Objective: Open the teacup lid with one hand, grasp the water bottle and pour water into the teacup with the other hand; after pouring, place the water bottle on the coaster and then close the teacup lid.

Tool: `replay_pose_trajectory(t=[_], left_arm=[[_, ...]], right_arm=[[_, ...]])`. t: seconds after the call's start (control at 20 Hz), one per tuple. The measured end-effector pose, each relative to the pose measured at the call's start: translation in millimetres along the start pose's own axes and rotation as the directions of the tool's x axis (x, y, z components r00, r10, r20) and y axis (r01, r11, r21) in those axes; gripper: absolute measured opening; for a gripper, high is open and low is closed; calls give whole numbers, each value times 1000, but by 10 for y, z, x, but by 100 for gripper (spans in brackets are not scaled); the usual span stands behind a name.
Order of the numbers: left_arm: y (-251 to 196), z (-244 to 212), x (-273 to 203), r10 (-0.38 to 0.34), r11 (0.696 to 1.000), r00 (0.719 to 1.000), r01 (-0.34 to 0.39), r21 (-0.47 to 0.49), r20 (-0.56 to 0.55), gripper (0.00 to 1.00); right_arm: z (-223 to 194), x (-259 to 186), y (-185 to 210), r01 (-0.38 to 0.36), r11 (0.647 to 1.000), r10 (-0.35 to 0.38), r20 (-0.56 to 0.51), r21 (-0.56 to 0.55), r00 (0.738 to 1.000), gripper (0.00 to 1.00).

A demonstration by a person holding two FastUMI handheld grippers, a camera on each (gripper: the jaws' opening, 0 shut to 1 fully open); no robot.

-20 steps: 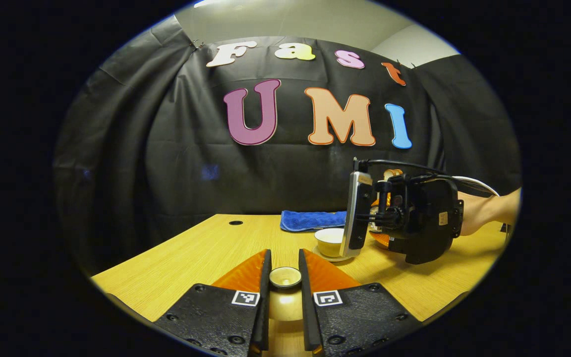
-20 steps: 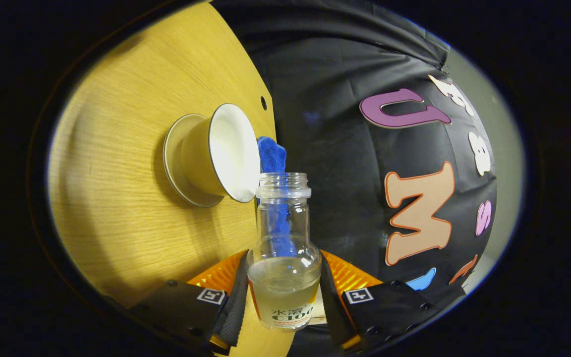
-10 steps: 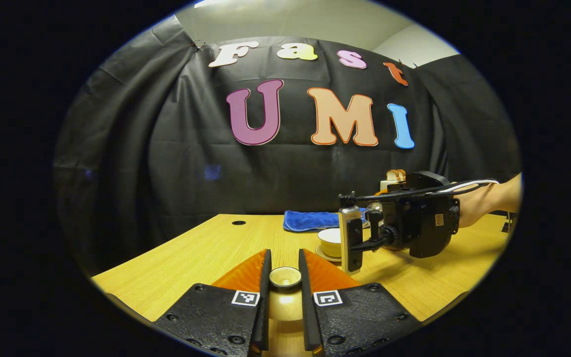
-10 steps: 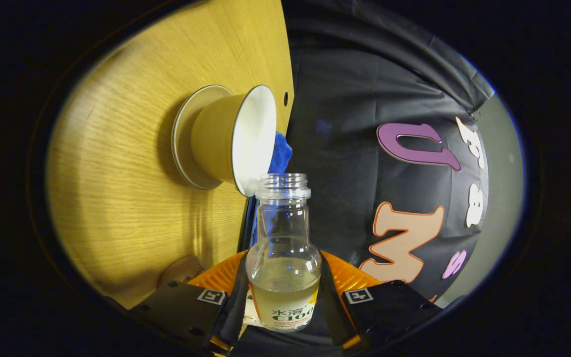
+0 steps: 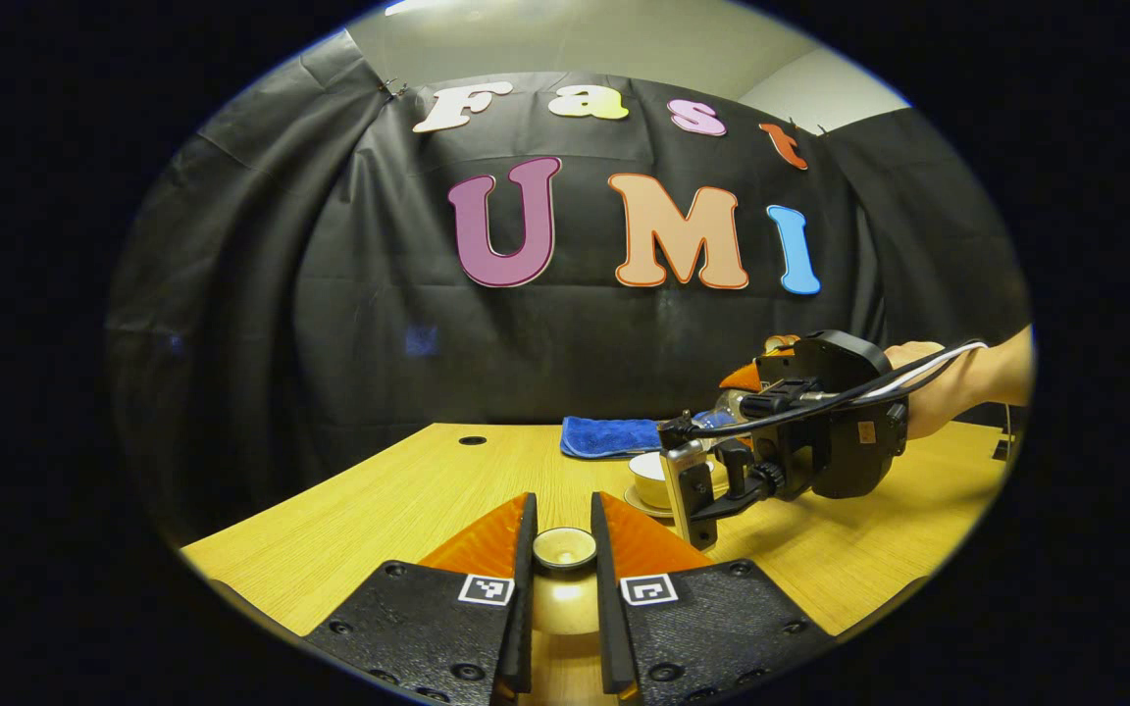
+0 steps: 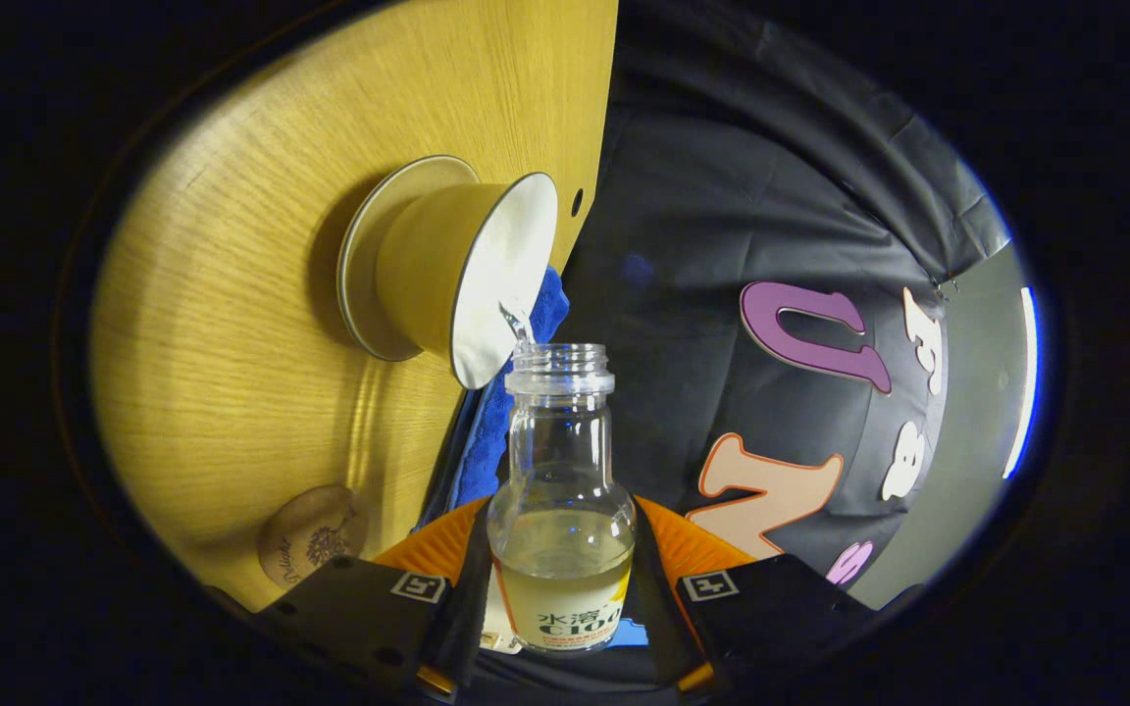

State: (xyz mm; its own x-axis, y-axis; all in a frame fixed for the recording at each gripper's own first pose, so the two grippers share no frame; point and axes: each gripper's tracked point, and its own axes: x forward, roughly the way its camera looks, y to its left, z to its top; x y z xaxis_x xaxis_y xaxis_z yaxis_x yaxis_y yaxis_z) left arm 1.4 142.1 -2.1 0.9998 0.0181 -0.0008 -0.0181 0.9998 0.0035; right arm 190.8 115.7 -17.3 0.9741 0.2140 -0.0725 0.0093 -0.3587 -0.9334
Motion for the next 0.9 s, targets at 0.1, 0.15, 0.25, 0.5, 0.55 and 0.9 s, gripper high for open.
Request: replay_pose_trajectory(t=[0.1,0.15,0.25,0.5,0.55,0.9], left_arm=[[-1,-9,10,0,1000,1000,0,0,0,25],[-2,-4,8,0,1000,1000,0,0,0,25],[-2,-6,8,0,1000,1000,0,0,0,25],[2,-5,14,0,1000,1000,0,0,1,25],[7,-8,21,0,1000,1000,0,0,1,25],[6,-10,19,0,1000,1000,0,0,1,25]], right_arm=[[17,-14,-36,9,999,-9,7,-40,1000,71],[37,-39,-56,18,998,-18,14,-61,1000,71],[35,-40,-75,35,994,-33,26,-101,999,72],[102,-96,-128,72,978,-62,58,-194,996,71],[111,-88,-150,81,973,-68,65,-217,996,71],[134,-80,-178,89,958,-69,81,-271,994,71]])
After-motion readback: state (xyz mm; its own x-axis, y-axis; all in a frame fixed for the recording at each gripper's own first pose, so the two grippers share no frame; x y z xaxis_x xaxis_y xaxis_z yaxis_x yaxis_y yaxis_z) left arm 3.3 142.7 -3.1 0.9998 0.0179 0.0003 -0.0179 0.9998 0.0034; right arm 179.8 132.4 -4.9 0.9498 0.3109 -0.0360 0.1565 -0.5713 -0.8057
